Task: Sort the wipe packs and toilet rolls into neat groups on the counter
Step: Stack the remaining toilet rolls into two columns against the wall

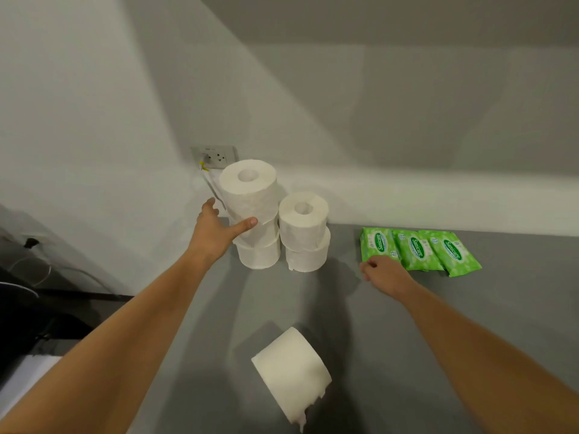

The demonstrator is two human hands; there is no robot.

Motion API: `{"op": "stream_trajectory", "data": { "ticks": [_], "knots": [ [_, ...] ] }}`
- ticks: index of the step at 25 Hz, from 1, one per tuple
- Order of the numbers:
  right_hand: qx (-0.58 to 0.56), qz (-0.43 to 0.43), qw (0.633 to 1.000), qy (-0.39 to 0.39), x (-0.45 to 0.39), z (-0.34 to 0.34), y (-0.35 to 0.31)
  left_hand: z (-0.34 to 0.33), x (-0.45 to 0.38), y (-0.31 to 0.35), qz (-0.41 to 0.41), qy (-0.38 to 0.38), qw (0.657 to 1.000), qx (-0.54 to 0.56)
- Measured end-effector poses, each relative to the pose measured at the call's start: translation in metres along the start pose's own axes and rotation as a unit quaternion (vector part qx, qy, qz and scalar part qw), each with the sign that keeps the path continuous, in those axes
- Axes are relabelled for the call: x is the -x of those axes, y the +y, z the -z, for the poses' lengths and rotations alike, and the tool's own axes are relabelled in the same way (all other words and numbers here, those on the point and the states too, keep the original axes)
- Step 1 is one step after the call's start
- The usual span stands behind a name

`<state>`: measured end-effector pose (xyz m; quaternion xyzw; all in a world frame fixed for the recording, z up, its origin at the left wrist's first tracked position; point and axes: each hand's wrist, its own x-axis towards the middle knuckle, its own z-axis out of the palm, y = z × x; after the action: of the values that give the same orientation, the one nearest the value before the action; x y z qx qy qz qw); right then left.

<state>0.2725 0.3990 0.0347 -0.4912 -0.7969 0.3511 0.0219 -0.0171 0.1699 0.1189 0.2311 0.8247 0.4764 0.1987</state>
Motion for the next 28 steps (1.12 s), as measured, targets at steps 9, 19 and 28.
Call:
{"op": "stream_trajectory", "data": {
  "ticks": [9, 19, 28],
  "knots": [
    [-0.004, 0.029, 0.999, -0.024, 0.026, -0.019, -0.010, -0.029, 0.086, -0.061, 0.051, -0.275, 0.953, -0.118],
    [-0.009, 0.013, 0.999, -0.031, 0.050, -0.030, 0.002, -0.075, 0.147, -0.087, 0.063, -0.443, 0.875, -0.187],
    [-0.072, -0.024, 0.988, -0.131, 0.061, -0.021, 0.000, -0.077, 0.133, -0.074, 0.064, -0.295, 0.953, -0.014]
  ]
}}
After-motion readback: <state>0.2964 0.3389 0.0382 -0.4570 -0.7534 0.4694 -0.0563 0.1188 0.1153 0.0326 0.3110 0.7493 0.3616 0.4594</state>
